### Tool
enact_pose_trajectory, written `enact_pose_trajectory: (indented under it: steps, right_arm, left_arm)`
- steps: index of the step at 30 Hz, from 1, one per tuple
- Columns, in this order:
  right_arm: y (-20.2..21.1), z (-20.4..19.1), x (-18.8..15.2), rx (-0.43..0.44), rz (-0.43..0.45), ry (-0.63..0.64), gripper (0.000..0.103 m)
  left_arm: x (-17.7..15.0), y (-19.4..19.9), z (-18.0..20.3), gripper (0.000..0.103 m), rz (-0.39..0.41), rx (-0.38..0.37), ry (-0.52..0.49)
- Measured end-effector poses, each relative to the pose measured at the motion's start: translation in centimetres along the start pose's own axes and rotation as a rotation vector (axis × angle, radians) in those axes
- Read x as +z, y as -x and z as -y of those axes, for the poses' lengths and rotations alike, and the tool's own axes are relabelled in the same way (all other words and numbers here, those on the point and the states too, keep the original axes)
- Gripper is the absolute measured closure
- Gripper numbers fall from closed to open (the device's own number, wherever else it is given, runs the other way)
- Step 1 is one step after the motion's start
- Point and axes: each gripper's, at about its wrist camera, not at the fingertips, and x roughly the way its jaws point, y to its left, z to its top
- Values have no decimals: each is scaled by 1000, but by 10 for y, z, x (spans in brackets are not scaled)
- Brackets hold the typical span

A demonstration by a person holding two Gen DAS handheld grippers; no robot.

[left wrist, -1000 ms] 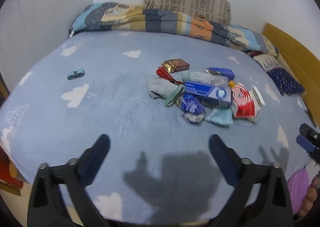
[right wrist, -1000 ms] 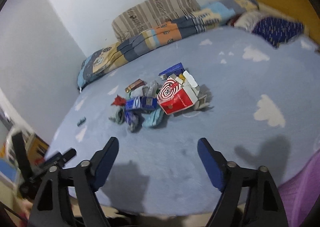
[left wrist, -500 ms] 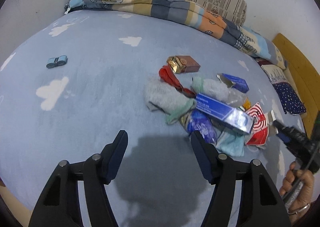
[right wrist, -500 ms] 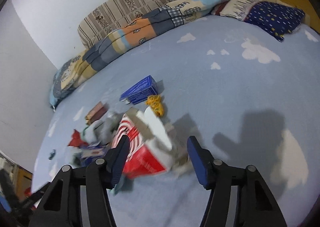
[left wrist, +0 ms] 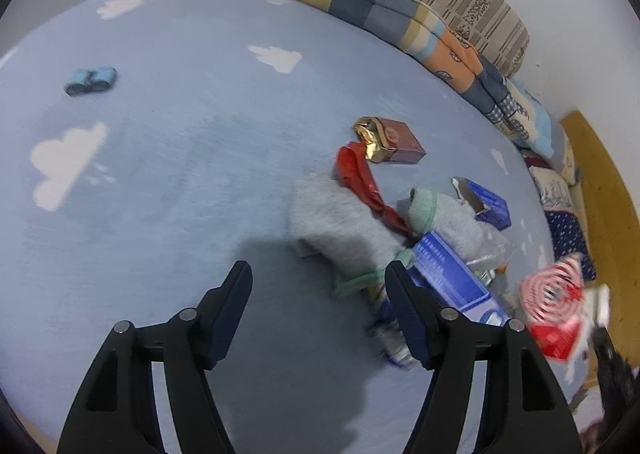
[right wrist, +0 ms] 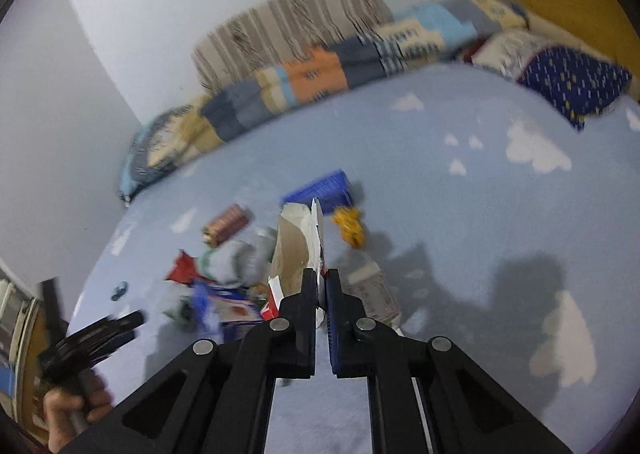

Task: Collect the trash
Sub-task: 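Grasp the red-and-white carton with the right tool while the left tool grasps the grey sock, then lift the carton with the right tool while the left tool lifts the grey sock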

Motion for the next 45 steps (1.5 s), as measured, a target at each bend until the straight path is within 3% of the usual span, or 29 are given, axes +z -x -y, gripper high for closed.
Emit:
enact_pose_trajectory:
  steps: [3,8,11,12,13,14,16,21,25,31,38,45]
  right_arm:
    - [21,-18,-2,22,46,45,99]
    - [27,-32,-7,50,57,79,99]
    - [22,-35,-11,50,43,105,99]
    - [20,-37,-11,47,40,115,99]
    - [19,-37,-13,46,38,124,99]
    - [19,-38,-14,44,36,137,99]
    - [19,-40,-16,38,39,155,99]
    - [21,-53,-20,22,56,208,99]
    - [33,-70,-28,-14,98,293,99]
    - [59,-92,-46,-97,166,400,99]
    - [81,-102,-74,-186,208,495,99]
    - [92,-109,-88,-230,232,529,99]
  left_arm:
    - [7,-19,4,34,-26,2,43]
    - [19,-57,4,34,-56,79,63]
    - [26,-73,0,36,-67,45,88]
    - [27,-72,1,44,-59,39,79]
    - [27,-73,5,69,-58,21,58]
    - [27,-71,8,79,-61,16,40]
    - [26,-64,14,86,-42,10,11]
    - [12,-23,22,87,36,61,-112]
    - [-2,29,36,87,141,102,-213]
    - [-36,106,50,87,265,87,-340]
    - [-90,152,56,86,285,35,-423]
    - [-121,157,56,86,301,22,-458]
